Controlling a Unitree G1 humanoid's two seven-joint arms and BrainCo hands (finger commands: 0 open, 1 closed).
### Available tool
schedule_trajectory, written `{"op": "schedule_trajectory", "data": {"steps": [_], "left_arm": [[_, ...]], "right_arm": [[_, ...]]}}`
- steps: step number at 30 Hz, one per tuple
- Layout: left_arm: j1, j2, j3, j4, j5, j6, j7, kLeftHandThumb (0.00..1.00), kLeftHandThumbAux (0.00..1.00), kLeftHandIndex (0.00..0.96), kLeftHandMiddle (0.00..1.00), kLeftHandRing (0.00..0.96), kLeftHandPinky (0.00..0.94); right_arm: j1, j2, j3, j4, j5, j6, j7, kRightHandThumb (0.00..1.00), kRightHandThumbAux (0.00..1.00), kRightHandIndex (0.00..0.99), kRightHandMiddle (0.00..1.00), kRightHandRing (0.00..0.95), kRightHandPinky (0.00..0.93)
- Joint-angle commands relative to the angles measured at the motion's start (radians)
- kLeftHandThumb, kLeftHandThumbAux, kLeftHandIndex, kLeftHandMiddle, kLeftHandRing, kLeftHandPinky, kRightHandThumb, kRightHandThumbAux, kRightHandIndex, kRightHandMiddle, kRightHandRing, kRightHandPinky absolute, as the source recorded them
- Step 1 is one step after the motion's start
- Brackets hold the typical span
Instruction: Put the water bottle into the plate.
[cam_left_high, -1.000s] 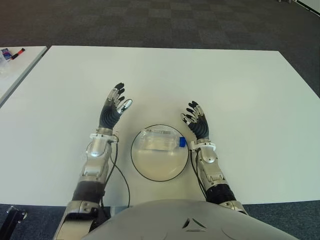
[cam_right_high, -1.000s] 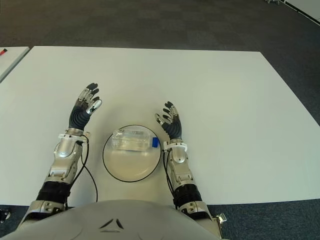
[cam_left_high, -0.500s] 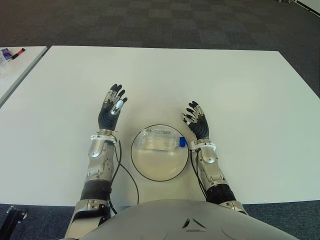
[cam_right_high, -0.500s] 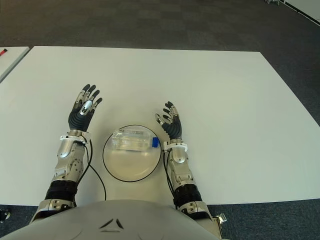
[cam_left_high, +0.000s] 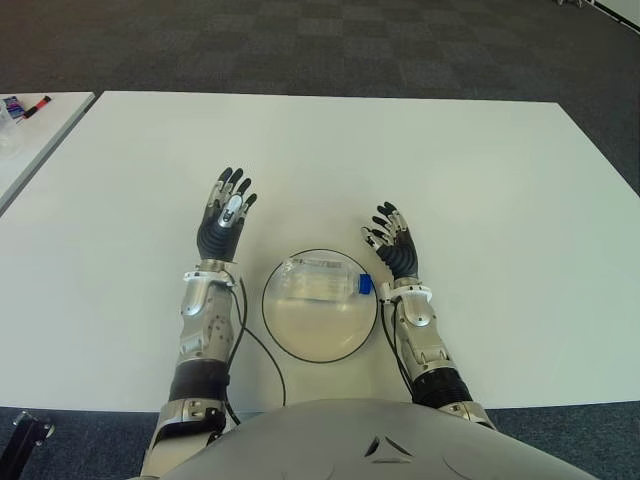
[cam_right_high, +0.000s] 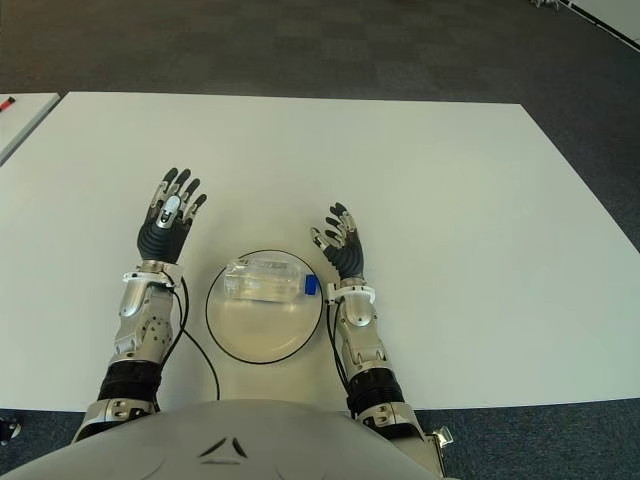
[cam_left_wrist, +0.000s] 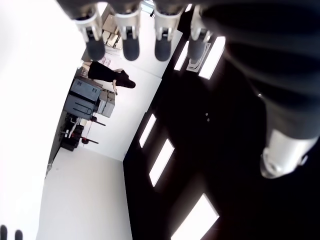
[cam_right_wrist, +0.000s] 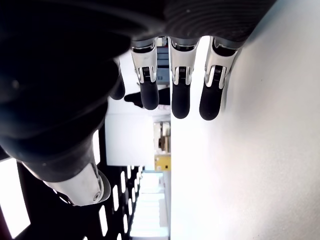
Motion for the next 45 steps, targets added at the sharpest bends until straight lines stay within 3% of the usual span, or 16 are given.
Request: {"op": "schedule_trajectory", "data": {"steps": [1,17,25,36,40,45], "left_arm": [[-0.005,-0.015,0.011,-0.007,-0.006,0.014,-0.014,0.038,0.609,0.0,0.0,0.0,0.049],[-0.002,-0.051,0.029,-0.031,-0.003,0.026,0.005,0.068,0.674,0.042,0.049,0.051,0.111],[-0.003,-0.05,0.031,-0.016,0.072,-0.001,0.051,0.093,0.676,0.078,0.087,0.087,0.138],[-0.01,-0.06,0.033,0.025,0.157,-0.063,0.11,0.116,0.707,0.096,0.111,0.113,0.152],[-0.013,-0.06,0.032,0.041,0.18,-0.084,0.125,0.109,0.73,0.097,0.114,0.116,0.153],[-0.008,-0.047,0.022,0.051,0.264,-0.104,0.183,0.072,0.739,0.099,0.12,0.125,0.161]], "right_arm": [[0.013,0.028,-0.006,0.031,0.008,0.022,0.005,0.423,0.76,0.092,0.147,0.176,0.248],[0.01,0.023,-0.014,0.039,0.012,0.023,0.011,0.427,0.758,0.094,0.151,0.183,0.255],[-0.005,0.029,-0.039,0.065,0.026,0.008,0.002,0.41,0.742,0.081,0.102,0.128,0.186],[-0.039,0.055,-0.093,0.114,0.104,-0.119,0.016,0.344,0.765,0.085,0.073,0.081,0.126],[-0.061,0.045,-0.111,0.142,0.12,-0.163,0.028,0.3,0.777,0.08,0.068,0.072,0.118],[-0.094,0.009,-0.149,0.149,0.13,-0.151,0.029,0.286,0.77,0.074,0.068,0.068,0.113]]}}
